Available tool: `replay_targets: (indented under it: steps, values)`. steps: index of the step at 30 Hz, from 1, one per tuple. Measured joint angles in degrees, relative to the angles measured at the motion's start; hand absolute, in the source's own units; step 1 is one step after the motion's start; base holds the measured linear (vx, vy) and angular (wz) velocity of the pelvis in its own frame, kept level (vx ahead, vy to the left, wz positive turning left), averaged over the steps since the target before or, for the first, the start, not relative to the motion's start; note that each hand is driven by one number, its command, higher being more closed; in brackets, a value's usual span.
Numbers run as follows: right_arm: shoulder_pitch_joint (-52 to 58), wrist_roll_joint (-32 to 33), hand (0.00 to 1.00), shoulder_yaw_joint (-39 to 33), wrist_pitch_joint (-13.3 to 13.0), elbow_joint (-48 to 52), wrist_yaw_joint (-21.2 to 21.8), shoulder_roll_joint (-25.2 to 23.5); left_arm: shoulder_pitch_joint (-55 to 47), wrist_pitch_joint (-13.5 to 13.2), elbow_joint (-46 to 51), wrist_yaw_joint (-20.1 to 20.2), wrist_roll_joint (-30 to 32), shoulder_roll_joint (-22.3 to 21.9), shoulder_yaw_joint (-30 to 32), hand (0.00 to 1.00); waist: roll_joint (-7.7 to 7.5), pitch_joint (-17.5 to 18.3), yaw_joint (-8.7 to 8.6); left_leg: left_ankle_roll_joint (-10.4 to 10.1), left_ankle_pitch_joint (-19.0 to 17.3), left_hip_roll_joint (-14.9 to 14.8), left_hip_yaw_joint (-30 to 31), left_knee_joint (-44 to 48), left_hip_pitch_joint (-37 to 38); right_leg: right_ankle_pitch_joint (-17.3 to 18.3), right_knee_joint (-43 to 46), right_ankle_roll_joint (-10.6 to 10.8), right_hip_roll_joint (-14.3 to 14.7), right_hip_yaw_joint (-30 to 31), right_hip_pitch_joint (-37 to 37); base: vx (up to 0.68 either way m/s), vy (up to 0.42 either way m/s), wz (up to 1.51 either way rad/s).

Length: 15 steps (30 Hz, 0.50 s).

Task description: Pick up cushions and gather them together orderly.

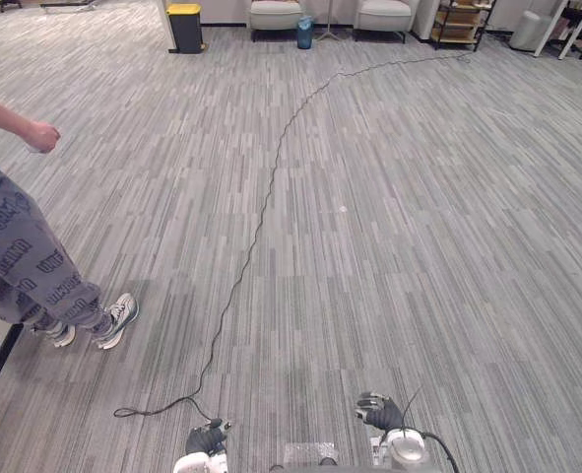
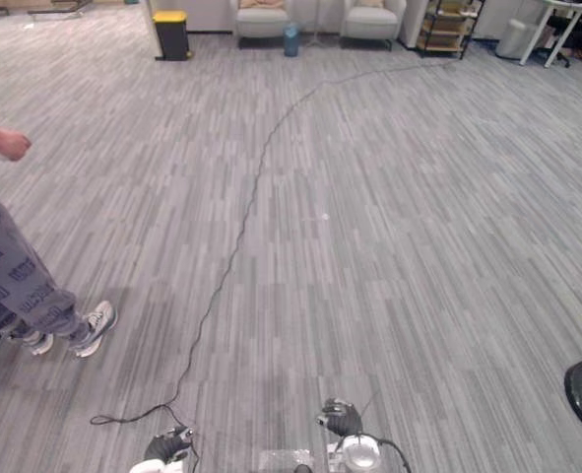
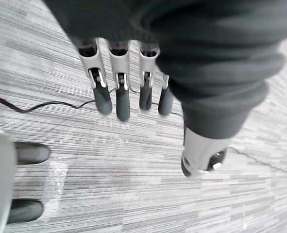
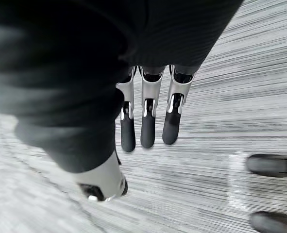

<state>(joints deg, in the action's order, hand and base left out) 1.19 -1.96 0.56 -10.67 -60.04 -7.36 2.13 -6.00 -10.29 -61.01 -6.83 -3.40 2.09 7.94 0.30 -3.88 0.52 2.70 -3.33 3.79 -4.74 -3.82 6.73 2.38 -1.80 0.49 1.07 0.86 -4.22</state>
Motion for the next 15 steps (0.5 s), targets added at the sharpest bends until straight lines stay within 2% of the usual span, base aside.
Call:
replay_targets:
  steps: [7,15]
  values:
    - [-0.07,2.61,0.00,-5.02,0.70,-2.28,-0.04,0.05,0.45,0.83,-1.61,0.34,-0.04,-0.05,0.14,0.00,0.43,0.39,0.00,0.18,1.02,0.03,0.78,-2.01,1.01,0.21,-0.12,0.22,0.00,-0.85,-0.67,-0.01,-0.012,0.05]
    - [-0.01,4.48,0.00,-9.41,1.21,-4.66,-0.02,0.15,0.52,0.99,-1.76,0.51,-0.04,-0.10,1.16,0.00,0.07,0.57,0.02,0.43,1.29,0.51,3.52,-2.07,1.35,0.82,-0.43,1.04,-0.54,-3.76,-1.64,0.01,0.006,0.20]
